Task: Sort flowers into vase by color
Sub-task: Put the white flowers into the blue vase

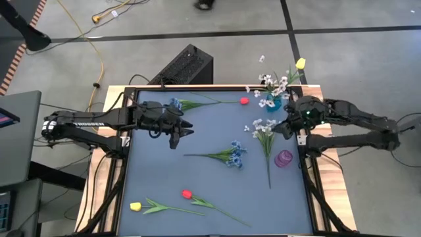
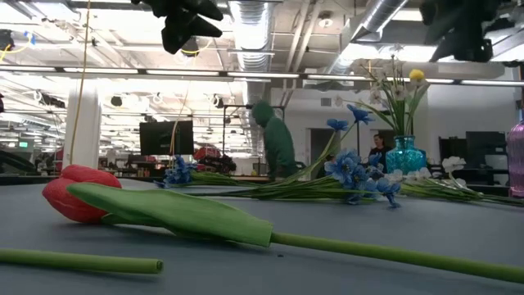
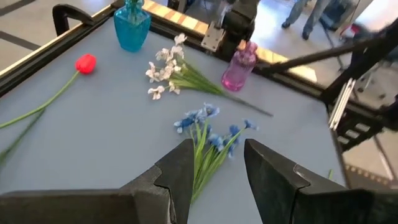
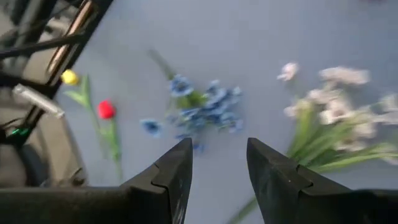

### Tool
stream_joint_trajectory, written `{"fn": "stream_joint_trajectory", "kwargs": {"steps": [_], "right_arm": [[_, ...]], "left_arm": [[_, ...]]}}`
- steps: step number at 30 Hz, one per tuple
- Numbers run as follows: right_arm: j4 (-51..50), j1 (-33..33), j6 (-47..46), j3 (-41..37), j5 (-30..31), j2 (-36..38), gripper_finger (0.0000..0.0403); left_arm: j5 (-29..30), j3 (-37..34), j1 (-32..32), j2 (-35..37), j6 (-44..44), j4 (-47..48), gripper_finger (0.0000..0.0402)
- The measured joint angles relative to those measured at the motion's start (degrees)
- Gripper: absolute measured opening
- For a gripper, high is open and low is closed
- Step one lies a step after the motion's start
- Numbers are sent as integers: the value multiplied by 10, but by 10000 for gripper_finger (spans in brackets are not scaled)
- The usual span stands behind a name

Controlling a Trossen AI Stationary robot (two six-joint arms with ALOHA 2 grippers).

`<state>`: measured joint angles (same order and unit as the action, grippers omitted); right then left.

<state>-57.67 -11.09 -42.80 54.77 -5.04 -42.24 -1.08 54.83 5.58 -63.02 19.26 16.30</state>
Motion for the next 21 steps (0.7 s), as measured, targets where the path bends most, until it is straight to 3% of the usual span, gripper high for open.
{"fn": "stream_joint_trajectory", "kwargs": {"steps": [11, 16, 21], "right_arm": [[0, 236, -231, 53, -2, -170, 179], [0, 310, -353, 76, 73, -236, 179], [-7, 324, -397, 78, 122, -317, 179]], "left_arm": [[0, 0, 0, 0, -81, 45, 130], [0, 0, 0, 0, -129, 44, 130], [-5, 0, 0, 0, -154, 34, 130]]}}
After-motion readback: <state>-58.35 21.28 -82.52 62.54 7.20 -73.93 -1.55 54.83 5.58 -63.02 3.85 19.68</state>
